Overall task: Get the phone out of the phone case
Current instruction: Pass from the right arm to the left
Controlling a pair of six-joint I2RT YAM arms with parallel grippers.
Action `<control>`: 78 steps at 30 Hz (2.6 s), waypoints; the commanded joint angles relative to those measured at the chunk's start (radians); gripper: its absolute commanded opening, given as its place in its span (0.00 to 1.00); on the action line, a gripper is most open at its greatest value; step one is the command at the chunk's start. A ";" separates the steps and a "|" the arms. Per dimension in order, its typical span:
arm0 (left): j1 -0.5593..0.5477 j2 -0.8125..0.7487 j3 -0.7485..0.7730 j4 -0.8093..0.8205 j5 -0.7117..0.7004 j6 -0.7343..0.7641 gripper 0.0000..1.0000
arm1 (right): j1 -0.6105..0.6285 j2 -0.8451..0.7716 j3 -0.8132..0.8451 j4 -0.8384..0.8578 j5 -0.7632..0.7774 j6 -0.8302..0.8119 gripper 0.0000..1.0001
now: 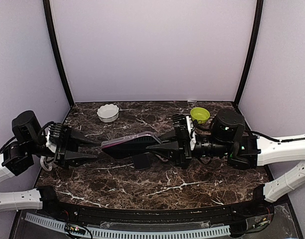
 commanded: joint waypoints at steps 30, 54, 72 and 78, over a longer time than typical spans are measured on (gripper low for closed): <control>0.002 0.027 0.009 -0.010 -0.003 0.031 0.33 | 0.006 -0.020 0.060 0.181 -0.055 0.073 0.00; 0.001 0.134 0.014 0.079 -0.041 -0.009 0.36 | 0.031 0.008 0.054 0.241 -0.058 0.093 0.00; 0.001 0.178 0.016 0.167 -0.266 0.070 0.00 | 0.043 -0.014 -0.008 0.135 0.209 0.087 0.59; 0.001 0.118 -0.043 0.085 -0.335 0.253 0.00 | 0.038 -0.046 0.008 -0.046 0.304 0.075 0.71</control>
